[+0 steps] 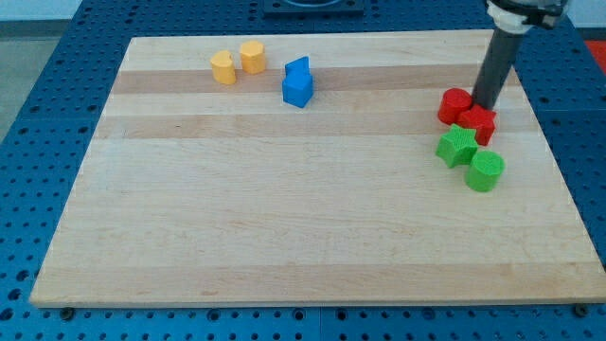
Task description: Push red star into red circle
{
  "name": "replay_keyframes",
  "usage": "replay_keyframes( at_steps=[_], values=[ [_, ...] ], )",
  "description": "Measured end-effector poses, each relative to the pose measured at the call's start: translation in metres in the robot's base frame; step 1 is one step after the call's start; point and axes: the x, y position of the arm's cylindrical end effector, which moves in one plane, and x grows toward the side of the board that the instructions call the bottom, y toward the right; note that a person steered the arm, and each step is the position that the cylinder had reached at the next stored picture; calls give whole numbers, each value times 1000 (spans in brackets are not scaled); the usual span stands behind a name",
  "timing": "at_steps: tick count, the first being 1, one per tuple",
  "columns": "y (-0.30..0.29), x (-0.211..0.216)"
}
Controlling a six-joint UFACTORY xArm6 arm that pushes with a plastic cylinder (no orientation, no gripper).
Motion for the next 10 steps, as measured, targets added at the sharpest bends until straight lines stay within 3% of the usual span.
replay_keyframes(
  at_steps=[1, 2, 3, 4, 5, 8, 10],
  values=[
    [-37, 4],
    [-103, -19],
    [-43, -20],
    [68, -6],
    [72, 42],
    [-36, 50],
    [-97, 25]
  ],
)
